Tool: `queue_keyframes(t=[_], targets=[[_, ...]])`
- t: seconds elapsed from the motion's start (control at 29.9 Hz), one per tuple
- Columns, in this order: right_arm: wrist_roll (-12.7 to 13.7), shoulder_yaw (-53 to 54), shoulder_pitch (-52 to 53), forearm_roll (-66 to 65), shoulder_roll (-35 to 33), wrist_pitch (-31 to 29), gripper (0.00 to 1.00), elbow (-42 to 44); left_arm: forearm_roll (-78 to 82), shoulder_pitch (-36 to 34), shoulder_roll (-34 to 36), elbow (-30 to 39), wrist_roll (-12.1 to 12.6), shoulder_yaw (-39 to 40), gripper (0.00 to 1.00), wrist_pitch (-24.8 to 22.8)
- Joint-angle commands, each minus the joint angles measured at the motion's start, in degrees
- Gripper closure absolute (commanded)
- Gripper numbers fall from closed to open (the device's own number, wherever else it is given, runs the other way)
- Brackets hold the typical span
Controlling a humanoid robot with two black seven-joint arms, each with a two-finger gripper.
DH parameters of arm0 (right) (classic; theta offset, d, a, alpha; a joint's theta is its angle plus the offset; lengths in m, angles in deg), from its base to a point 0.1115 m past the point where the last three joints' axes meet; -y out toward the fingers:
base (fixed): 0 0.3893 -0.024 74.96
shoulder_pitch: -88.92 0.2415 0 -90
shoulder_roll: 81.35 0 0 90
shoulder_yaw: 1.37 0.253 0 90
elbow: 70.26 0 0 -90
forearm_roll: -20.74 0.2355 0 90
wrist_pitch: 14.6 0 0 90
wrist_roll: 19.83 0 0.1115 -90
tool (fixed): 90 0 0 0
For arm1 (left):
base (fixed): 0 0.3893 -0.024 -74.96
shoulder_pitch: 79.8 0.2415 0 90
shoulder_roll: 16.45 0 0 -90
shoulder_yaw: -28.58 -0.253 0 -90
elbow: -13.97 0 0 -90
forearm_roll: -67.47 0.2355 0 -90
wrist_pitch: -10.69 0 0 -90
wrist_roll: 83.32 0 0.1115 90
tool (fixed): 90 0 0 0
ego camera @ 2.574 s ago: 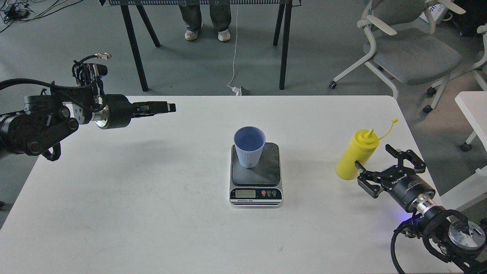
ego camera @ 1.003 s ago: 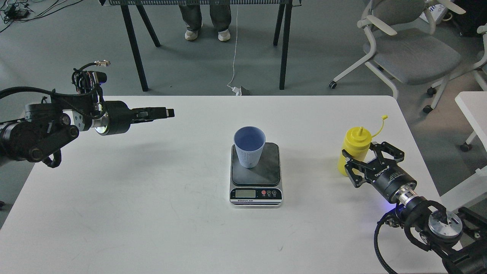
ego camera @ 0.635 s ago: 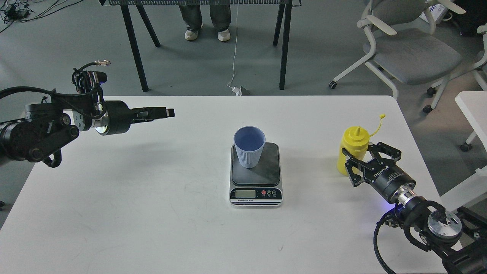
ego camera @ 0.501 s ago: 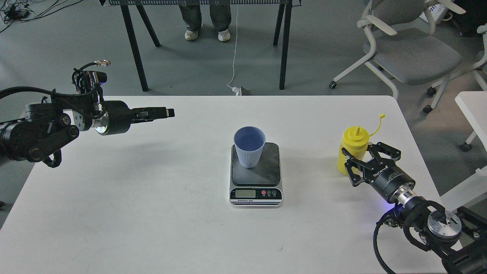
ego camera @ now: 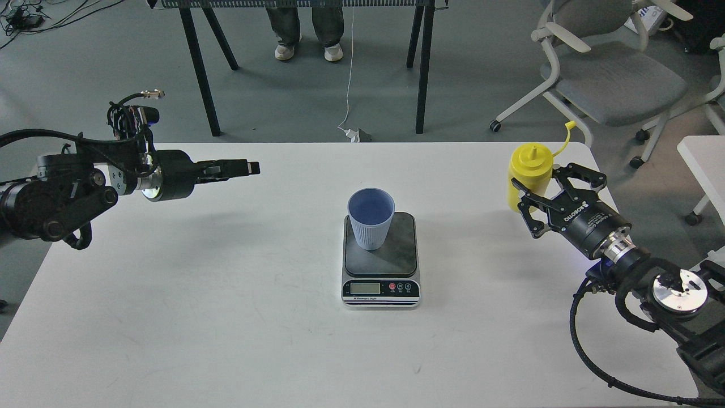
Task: Pour seasoning into cup on scale with both arms
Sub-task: 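Lift the yellow bottle and carry it above the cup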
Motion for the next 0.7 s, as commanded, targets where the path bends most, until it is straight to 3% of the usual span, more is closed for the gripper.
queue_keyframes(t=[0.0, 0.27, 0.67], targets=[[0.03, -1.78, 4.86, -2.85, -1.34, 0.0, 0.58, 0.21, -0.01, 0.01, 0.0, 0.0, 0.0, 0.08, 0.27, 0.0], [-0.06, -16.81, 20.94, -6.01, -2.04, 0.0, 0.58, 3.37, -0.1, -0.08, -0.18, 0.0, 0.0, 0.08, 0.27, 0.09], [0.03, -22.35, 29.21, -22.61, -1.16, 0.0, 0.58, 4.43, -0.1, -0.08, 0.0, 0.17, 0.0, 0.17, 0.27, 0.09]])
